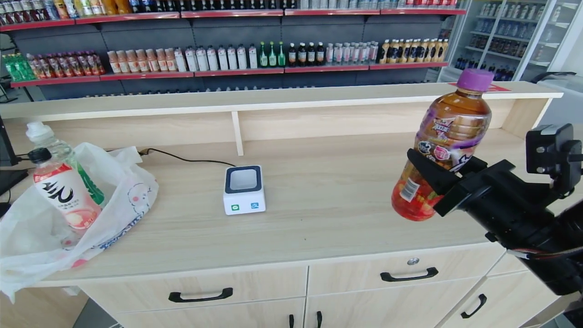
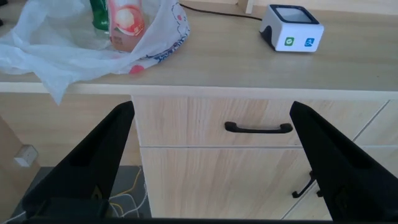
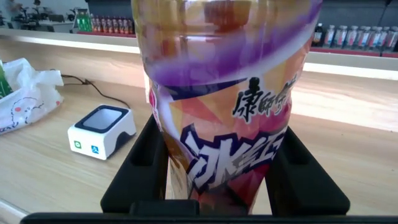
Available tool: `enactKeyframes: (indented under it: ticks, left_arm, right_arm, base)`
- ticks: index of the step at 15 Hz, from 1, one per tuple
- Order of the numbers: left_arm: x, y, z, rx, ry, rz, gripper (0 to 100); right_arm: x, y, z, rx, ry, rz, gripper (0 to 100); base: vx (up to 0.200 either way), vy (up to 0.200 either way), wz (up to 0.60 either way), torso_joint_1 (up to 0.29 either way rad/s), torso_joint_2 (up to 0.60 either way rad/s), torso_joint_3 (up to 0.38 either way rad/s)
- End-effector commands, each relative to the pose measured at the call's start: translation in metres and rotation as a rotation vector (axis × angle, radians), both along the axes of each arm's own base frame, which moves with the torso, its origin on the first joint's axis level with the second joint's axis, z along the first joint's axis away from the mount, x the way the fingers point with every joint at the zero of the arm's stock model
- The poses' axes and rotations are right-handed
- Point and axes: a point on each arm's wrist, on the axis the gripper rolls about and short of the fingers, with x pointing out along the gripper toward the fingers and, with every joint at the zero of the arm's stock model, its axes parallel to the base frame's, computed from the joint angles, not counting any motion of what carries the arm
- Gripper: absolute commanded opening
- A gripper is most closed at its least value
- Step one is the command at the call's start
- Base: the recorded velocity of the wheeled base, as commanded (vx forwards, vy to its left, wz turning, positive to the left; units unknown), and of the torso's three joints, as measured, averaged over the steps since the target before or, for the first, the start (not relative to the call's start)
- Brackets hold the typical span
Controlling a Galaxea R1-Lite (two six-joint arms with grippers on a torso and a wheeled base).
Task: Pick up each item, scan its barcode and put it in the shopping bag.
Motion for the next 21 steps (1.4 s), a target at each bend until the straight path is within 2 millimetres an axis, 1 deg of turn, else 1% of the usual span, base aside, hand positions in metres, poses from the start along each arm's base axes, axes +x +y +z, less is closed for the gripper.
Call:
enactKeyframes:
  ticks: [1,10,11,12,13,14,15,17,18,19,21]
  left_arm:
    - [0.000,0.000,0.000,0.000,0.000,0.000,100]
    - [0.000,0.000,0.000,-0.005,0.000,0.000,100]
    - [0.000,0.000,0.000,-0.005,0.000,0.000,100]
    - [0.000,0.000,0.000,-0.005,0.000,0.000,100]
    - [0.000,0.000,0.000,-0.005,0.000,0.000,100]
    - [0.000,0.000,0.000,-0.005,0.000,0.000,100]
    - [0.000,0.000,0.000,-0.005,0.000,0.000,100]
    - [0.000,0.000,0.000,-0.003,0.000,0.000,100]
    - [0.000,0.000,0.000,-0.001,0.000,0.000,100]
    - [0.000,0.000,0.000,0.000,0.000,0.000,100]
    - [0.000,0.000,0.000,0.000,0.000,0.000,100]
  right_arm:
    - [0.000,0.000,0.002,0.002,-0.007,0.000,0]
    - [0.002,0.000,0.001,-0.004,-0.010,-0.007,0]
    - [0.007,0.001,-0.002,-0.013,0.001,-0.014,0]
    - [0.015,0.004,-0.001,-0.017,-0.008,-0.020,0]
    - [0.025,0.009,0.005,-0.004,-0.038,-0.022,0]
    - [0.040,0.015,0.011,0.010,-0.067,-0.036,0]
    - [0.052,0.021,0.013,0.012,-0.086,-0.041,0]
    - [0.069,0.029,0.005,-0.034,-0.093,-0.044,0]
    - [0.073,0.031,0.000,-0.068,-0.094,-0.028,0]
    - [0.078,0.034,-0.004,-0.111,-0.110,0.001,0]
    - [0.090,0.031,-0.002,-0.172,-0.169,0.007,0]
  base:
    - [0.000,0.200,0.00,0.002,0.00,0.002]
    - [0.000,0.200,0.00,0.000,0.00,0.002]
    - [0.000,0.200,0.00,0.007,0.01,0.002]
    - [0.000,0.200,0.00,-0.002,0.01,0.002]
    - [0.000,0.200,0.00,-0.002,0.00,0.002]
    - [0.000,0.200,0.00,0.002,0.00,0.002]
    - [0.000,0.200,0.00,-0.002,0.00,0.002]
    - [0.000,0.200,0.00,0.005,0.01,-0.002]
    - [0.000,0.200,0.00,0.007,0.00,0.002]
    - [0.000,0.000,0.00,0.000,0.00,0.000]
    - [0.000,0.000,0.00,0.000,0.00,0.000]
